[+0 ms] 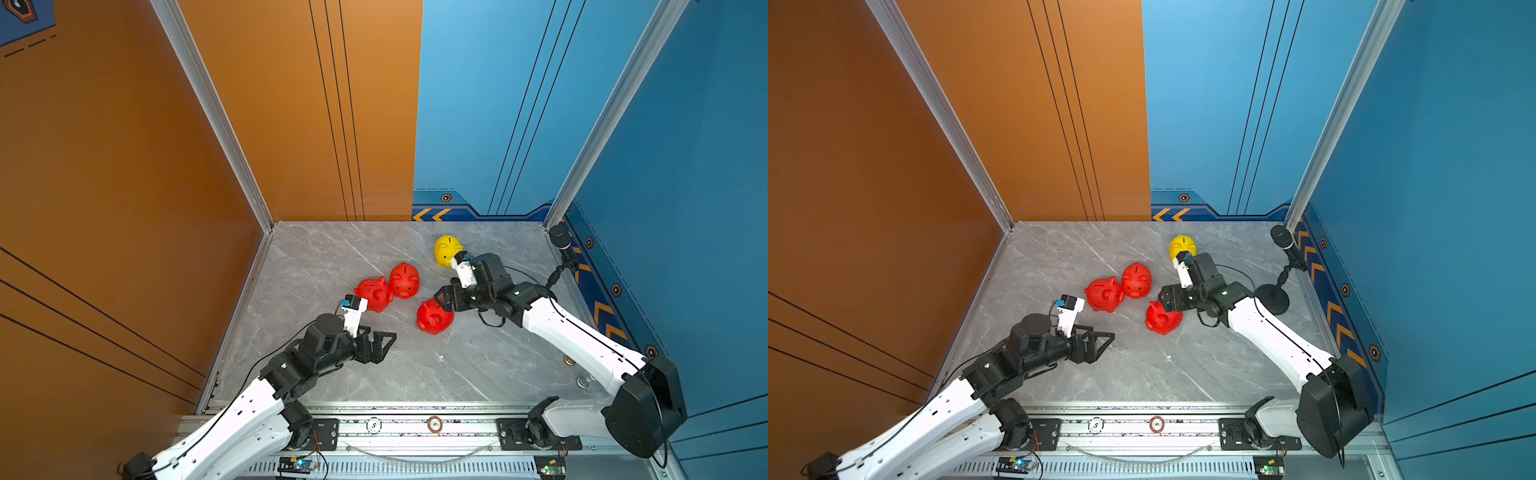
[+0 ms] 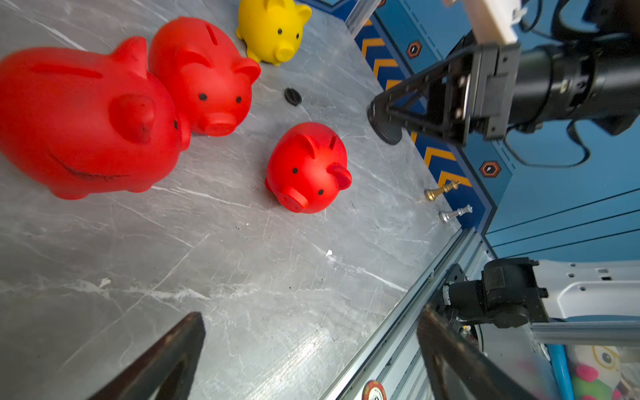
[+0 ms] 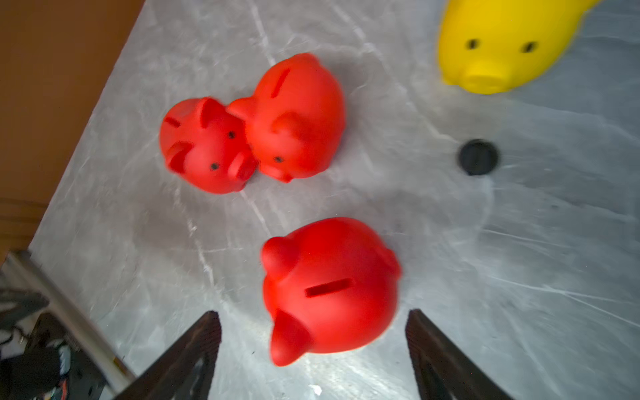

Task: Open piggy banks
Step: Move the piggy bank to the center of the board.

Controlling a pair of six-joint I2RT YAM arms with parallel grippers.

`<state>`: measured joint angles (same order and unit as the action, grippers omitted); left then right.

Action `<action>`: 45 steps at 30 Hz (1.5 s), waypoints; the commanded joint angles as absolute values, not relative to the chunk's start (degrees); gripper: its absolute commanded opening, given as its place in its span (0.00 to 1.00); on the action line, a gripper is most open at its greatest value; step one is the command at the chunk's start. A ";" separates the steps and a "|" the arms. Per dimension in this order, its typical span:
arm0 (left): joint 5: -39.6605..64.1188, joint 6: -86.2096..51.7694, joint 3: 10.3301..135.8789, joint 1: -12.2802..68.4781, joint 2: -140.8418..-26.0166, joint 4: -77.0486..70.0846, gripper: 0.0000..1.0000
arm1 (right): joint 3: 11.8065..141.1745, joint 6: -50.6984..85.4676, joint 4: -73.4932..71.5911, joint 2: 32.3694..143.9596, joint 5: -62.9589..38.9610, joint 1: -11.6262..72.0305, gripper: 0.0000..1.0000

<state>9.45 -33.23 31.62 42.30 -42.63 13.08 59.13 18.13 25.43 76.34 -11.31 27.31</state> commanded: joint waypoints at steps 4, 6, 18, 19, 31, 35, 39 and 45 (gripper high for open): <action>4.42 -28.88 39.60 48.00 -53.82 9.40 0.98 | 60.74 17.07 29.37 82.29 -5.45 21.27 0.88; 2.76 -27.94 41.97 49.12 -57.96 9.71 0.98 | 62.42 15.91 29.38 85.89 -3.99 20.44 0.88; -0.21 -16.75 56.76 50.81 -77.18 16.58 0.98 | 71.80 13.02 24.71 104.06 -5.17 21.28 0.87; -0.01 -15.80 58.11 50.59 -78.44 17.54 0.98 | 72.55 12.48 24.85 105.13 -5.48 21.82 0.86; 3.91 -11.78 59.99 47.56 -78.19 24.00 0.98 | 67.77 8.60 16.47 104.50 -16.26 27.98 0.84; 6.36 -11.90 56.84 48.20 -76.74 24.26 0.98 | 66.90 8.89 15.89 103.47 -17.70 29.08 0.83; 6.70 -11.88 56.76 49.27 -77.24 24.44 0.97 | 65.63 9.89 14.77 100.68 -19.99 28.20 0.84; 4.27 -11.41 60.58 50.18 -81.74 24.43 0.98 | 62.87 14.85 15.46 94.24 -13.85 24.74 0.88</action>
